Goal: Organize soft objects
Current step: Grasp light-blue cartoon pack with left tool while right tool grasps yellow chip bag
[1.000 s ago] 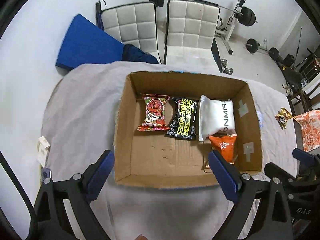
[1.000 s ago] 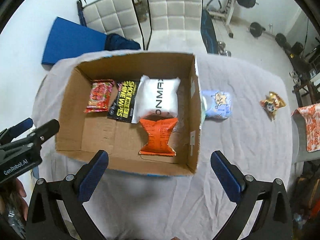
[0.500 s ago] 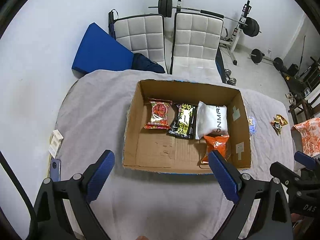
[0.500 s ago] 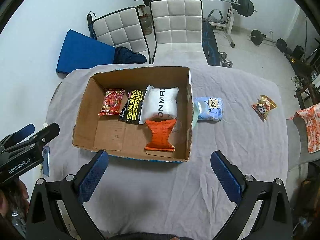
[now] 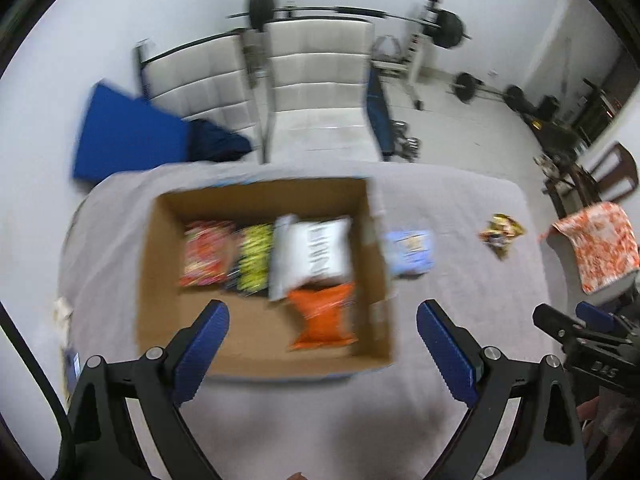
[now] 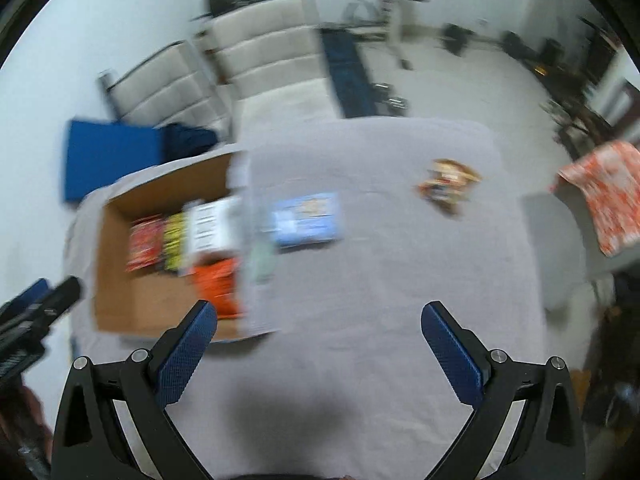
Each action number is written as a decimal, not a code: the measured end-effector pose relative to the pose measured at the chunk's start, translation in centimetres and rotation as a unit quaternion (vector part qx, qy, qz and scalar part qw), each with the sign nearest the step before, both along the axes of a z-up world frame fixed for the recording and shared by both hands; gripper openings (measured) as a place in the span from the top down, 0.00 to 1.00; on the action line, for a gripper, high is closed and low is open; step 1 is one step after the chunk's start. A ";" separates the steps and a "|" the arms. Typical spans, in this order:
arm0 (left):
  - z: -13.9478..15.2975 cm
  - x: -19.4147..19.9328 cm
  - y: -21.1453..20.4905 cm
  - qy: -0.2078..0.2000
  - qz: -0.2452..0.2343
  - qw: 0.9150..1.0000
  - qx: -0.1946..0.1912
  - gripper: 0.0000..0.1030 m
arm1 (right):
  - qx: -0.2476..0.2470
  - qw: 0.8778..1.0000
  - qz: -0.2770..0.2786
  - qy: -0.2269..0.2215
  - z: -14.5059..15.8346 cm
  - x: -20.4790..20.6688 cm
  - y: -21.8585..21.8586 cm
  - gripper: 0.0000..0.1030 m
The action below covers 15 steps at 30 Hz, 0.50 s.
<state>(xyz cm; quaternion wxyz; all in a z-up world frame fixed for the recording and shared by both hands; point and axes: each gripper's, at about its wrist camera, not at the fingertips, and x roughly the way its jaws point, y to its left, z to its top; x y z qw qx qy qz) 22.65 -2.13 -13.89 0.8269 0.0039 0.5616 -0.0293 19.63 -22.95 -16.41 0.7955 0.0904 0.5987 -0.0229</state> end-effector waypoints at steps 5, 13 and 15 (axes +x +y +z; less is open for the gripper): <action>-3.9 6.0 -8.8 0.052 -0.059 0.997 0.003 0.06 | -0.022 0.998 -0.061 0.025 -3.1 1.4 -9.5 0.00; -15.4 14.4 -16.5 0.187 -0.065 0.978 0.063 0.06 | 0.001 0.993 -0.091 0.076 -9.5 4.0 -19.4 0.00; -18.0 15.5 -16.8 0.206 -0.055 0.974 0.076 0.06 | 0.013 0.992 -0.090 0.086 -11.0 4.8 -20.6 0.00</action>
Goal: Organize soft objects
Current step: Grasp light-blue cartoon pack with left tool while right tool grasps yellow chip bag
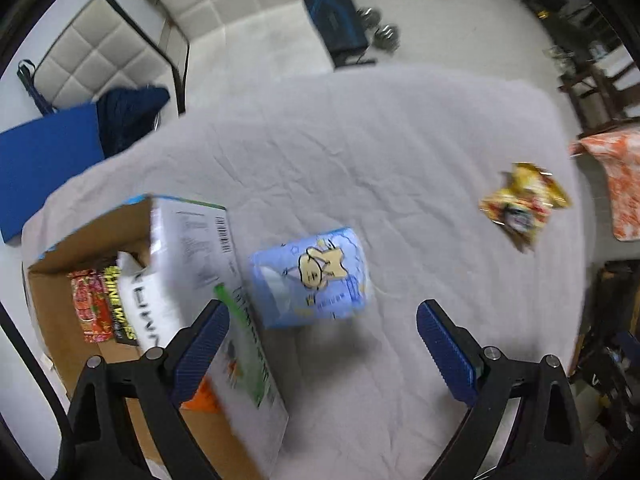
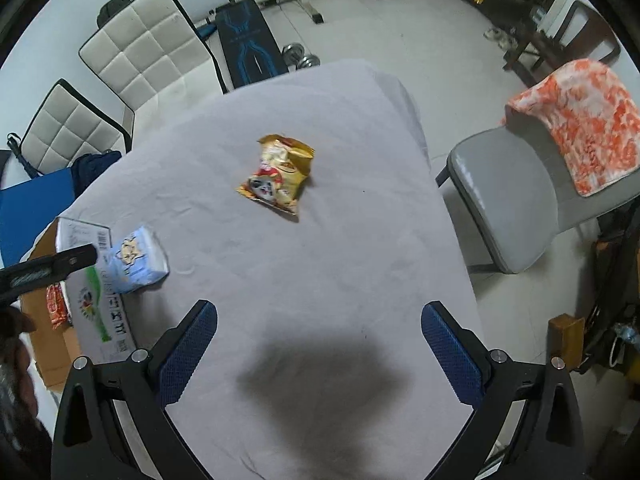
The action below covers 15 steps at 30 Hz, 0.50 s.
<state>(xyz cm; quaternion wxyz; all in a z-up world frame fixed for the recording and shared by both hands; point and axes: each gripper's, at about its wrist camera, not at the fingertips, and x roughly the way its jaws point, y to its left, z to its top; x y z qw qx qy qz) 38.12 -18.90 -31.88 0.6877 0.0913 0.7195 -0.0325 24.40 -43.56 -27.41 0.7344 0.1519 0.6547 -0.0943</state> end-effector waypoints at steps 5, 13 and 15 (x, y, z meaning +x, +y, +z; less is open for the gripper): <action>-5.8 1.5 0.0 0.041 0.016 0.998 0.038 0.06 | 0.019 1.000 0.013 0.016 -2.5 1.8 -0.9 0.00; -9.9 1.4 -2.9 0.072 -0.017 0.995 0.073 0.20 | 0.018 0.999 0.044 0.027 -5.3 6.5 -1.0 0.00; -10.6 1.1 -3.1 0.071 -0.021 0.993 0.090 0.38 | 0.019 0.998 0.052 0.026 -5.8 7.8 -0.9 0.00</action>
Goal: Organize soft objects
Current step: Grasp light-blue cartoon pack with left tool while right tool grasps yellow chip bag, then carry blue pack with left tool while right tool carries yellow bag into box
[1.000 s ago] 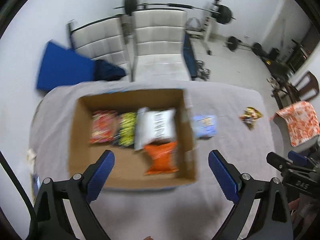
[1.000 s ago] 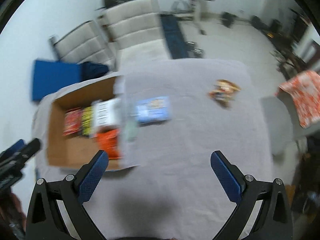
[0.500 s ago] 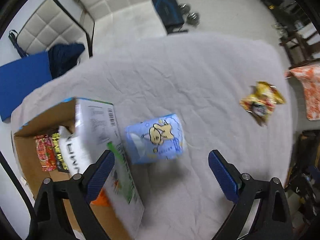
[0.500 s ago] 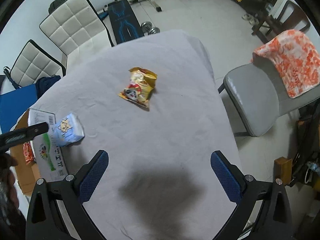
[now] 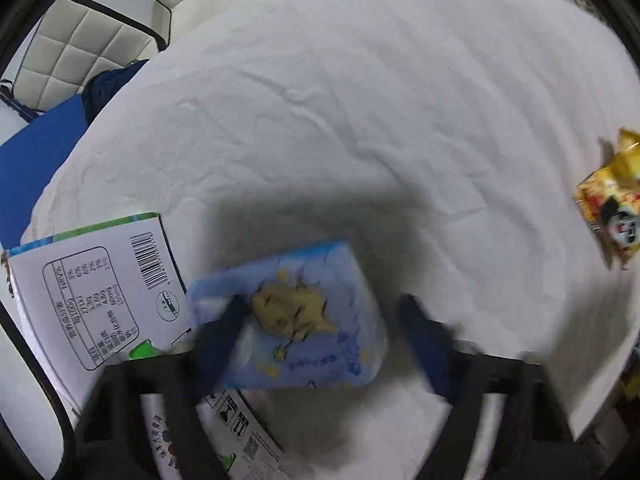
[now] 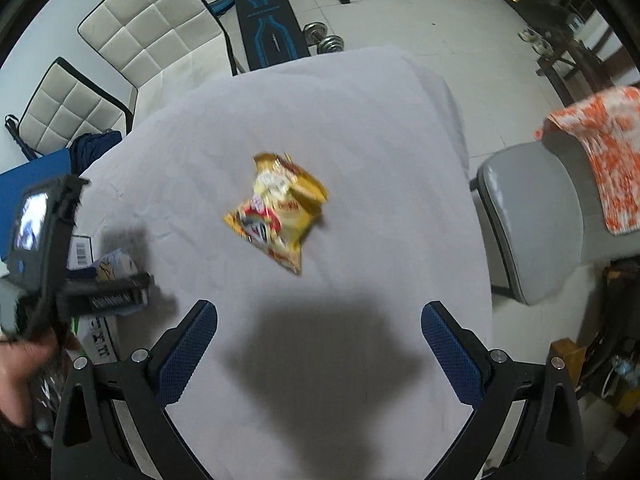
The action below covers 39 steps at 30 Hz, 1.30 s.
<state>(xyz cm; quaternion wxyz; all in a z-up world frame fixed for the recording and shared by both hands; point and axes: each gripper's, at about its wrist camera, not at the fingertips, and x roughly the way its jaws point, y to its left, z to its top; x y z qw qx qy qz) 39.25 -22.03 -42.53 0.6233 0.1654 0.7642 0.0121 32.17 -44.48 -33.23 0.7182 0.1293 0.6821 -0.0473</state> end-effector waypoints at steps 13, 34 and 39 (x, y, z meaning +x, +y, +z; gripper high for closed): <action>4.9 -0.5 1.5 -0.055 0.067 0.993 -0.085 0.63 | 0.070 0.995 -0.038 0.065 -7.4 7.5 -0.4 0.31; 10.8 -2.7 -3.5 -0.129 0.022 0.983 -0.128 0.64 | 0.029 0.997 0.041 0.059 -5.8 3.1 1.9 0.67; 12.9 -4.9 -3.7 -0.145 0.019 0.979 -0.143 0.64 | 0.031 0.997 0.053 0.041 -3.8 2.1 3.3 0.67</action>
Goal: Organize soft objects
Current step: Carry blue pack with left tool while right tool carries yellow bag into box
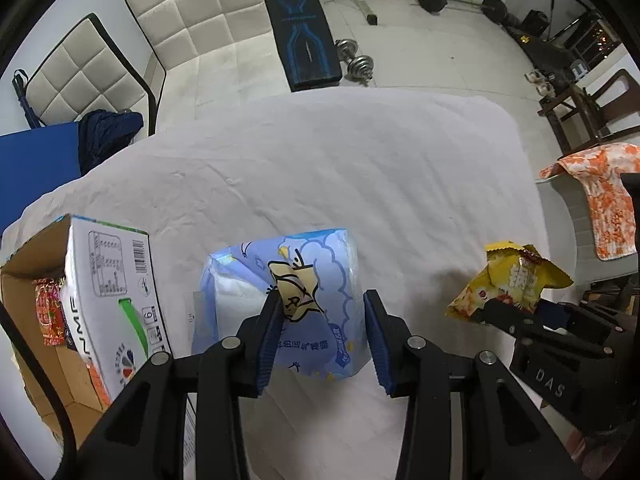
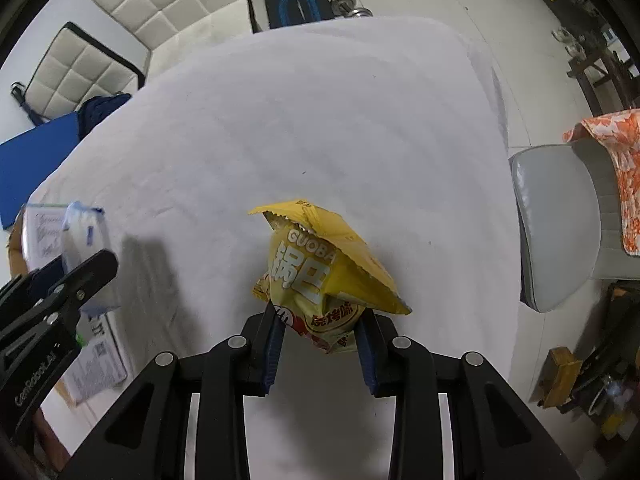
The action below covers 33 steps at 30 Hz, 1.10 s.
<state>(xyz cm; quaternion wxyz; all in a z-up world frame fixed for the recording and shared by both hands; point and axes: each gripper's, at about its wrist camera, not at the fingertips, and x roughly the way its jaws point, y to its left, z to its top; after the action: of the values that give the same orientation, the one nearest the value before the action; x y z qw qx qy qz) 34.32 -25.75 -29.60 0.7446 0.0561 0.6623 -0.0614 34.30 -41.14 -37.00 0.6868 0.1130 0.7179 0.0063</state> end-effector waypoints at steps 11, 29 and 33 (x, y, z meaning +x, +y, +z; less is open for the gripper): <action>4.6 -3.2 1.7 -0.037 -0.008 0.998 -0.042 0.64 | -0.011 0.998 0.031 -0.050 5.9 -2.4 3.0 0.67; 14.0 -9.5 14.8 -0.096 0.013 0.991 -0.094 0.64 | 0.006 0.991 0.075 -0.111 15.7 -9.5 13.6 0.67; 15.5 -10.1 19.8 -0.110 0.031 0.990 -0.083 0.64 | 0.021 0.987 0.100 -0.121 17.3 -9.8 18.6 0.67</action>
<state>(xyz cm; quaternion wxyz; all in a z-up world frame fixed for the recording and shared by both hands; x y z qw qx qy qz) 24.18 -5.92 -14.05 0.8164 -0.0202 0.5705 -0.0867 24.45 -22.53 -19.67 0.7624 0.0533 0.6366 0.1033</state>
